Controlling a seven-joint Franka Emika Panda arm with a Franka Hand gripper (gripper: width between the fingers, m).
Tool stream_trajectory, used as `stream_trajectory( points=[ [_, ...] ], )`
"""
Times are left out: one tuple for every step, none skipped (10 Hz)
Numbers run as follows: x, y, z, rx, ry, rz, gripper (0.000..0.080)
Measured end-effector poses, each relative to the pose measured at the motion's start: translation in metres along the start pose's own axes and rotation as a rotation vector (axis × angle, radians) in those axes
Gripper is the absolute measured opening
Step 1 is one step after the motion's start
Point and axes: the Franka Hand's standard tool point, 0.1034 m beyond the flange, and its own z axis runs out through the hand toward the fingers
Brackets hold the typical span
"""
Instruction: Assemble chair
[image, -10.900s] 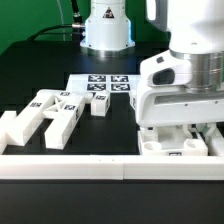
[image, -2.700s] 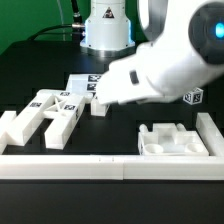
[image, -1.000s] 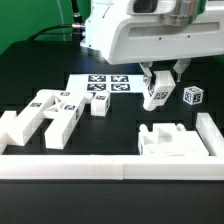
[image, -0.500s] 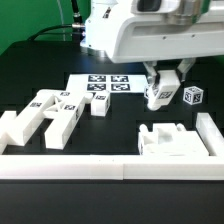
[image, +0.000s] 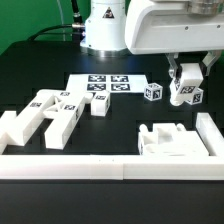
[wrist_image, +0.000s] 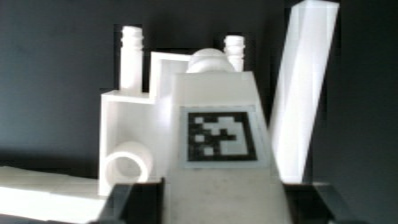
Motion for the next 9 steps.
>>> stream_trajectory(
  points=[
    [0.005,0.000,-0.001,0.001,0.042,0.000,0.0291],
    [0.013,-0.001,-0.002,0.003,0.154,-0.001,0.0291],
    [0.012,-0.003,0.000,0.014,0.184,0.012,0.0291],
    [0.022,-0.008,-0.003,0.024,0.262,0.025,0.0291],
    [0.028,-0.019,-0.006,0.015,0.342,0.020,0.0291],
    [0.023,-0.019,-0.001,0.016,0.314,0.010,0.0291],
    [0.023,-0.017,-0.001,0.017,0.313,0.013,0.0291],
    [0.022,-0.018,-0.001,0.017,0.312,0.012,0.0291],
    [0.023,-0.018,0.001,0.017,0.312,0.010,0.0291]
  ],
)
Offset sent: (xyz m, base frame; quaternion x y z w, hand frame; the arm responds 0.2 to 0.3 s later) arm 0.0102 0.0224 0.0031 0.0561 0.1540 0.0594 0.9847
